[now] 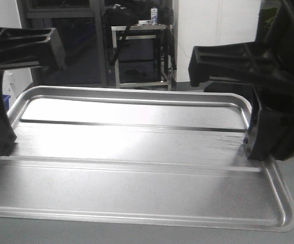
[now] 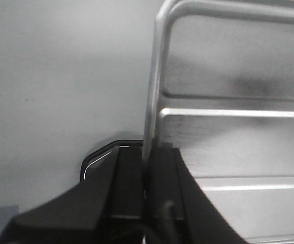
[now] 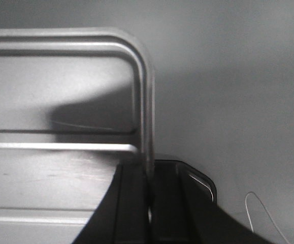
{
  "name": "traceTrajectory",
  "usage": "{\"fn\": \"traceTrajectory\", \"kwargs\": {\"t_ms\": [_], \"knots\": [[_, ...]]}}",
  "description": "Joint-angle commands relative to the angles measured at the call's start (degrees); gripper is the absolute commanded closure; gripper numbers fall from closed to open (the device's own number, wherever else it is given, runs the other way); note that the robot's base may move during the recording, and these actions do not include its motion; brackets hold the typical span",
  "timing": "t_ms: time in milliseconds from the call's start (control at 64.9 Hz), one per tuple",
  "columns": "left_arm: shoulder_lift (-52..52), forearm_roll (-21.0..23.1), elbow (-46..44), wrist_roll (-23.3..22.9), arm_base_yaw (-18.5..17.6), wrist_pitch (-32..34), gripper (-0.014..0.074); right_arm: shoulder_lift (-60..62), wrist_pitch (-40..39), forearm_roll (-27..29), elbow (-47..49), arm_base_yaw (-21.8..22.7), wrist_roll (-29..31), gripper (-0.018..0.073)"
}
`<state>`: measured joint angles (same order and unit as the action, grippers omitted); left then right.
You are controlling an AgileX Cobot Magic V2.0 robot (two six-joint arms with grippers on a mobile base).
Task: Grab silver tray and place in blue box
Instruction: 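Hold the tray level in both grippers while the base turns away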
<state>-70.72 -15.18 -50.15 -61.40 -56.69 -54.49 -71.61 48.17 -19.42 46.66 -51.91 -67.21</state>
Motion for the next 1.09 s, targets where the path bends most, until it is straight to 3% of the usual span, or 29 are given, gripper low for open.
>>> {"fn": "traceTrajectory", "kwargs": {"t_ms": [0,1078], "knots": [[1.4,-1.9,-1.3,-0.6,-0.3,-0.5,0.0700,1.6,1.3,-2.6,1.1,0.2,0.1,0.0510],[1.4,-2.3,-1.3,-0.6,-0.2,-0.4,0.0700,1.6,3.5,-2.6,1.1,0.2,0.1,0.0510]]}}
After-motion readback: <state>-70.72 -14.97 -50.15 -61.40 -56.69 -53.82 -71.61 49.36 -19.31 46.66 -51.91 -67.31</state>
